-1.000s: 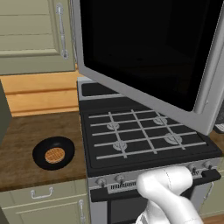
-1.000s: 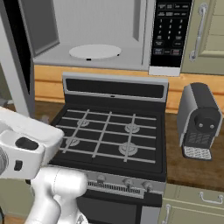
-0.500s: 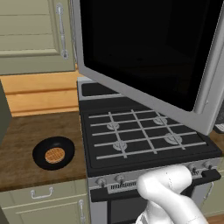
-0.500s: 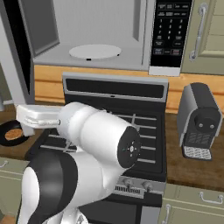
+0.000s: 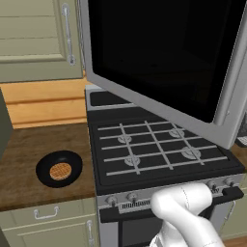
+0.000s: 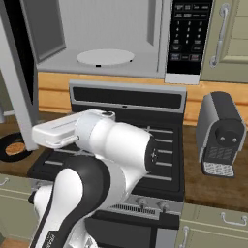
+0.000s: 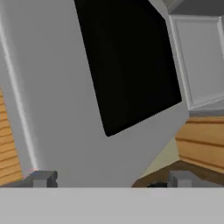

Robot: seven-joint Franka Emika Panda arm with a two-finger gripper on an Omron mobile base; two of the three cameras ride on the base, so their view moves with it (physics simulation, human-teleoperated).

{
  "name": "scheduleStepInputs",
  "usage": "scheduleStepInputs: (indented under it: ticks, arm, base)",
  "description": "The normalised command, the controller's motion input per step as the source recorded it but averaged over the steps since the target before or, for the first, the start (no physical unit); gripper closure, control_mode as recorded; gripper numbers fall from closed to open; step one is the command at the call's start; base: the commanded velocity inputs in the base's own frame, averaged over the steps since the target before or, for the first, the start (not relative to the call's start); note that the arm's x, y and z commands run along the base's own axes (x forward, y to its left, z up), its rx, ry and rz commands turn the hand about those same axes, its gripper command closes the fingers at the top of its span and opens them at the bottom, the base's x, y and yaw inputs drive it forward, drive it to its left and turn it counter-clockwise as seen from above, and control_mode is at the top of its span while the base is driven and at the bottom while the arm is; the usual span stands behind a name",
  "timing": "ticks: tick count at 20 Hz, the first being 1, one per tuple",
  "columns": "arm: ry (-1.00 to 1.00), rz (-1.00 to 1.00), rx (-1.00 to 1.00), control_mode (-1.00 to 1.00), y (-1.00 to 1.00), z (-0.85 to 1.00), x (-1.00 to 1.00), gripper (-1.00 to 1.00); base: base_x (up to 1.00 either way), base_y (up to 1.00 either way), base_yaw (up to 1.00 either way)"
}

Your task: Open the microwave, place the bowl with waffle inside the microwave, then close the microwave door and turn it on.

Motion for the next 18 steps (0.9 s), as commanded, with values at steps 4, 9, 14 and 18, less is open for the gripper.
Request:
scheduleStepInputs:
  ticks: [4,9,14,18]
  arm:
    - [0.00,0.00,0.06,-1.00,0.18,0.00,0.38,-1.00]
    - [0.00,0.13,0.04,-1.00,0.38,0.12,-0.10,-1.00]
    - [0.02,0.27,-0.01,-1.00,1.00,0.03,-0.48,-1.00]
    - [0.00,0.22,-0.08,-1.00,1.00,0.04,-0.74,-1.00]
  base:
    - [0.00,0.00,0.00]
    - [0.00,0.00,0.00]
    - [0.00,0.00,0.00]
    - [0.00,0.00,0.00]
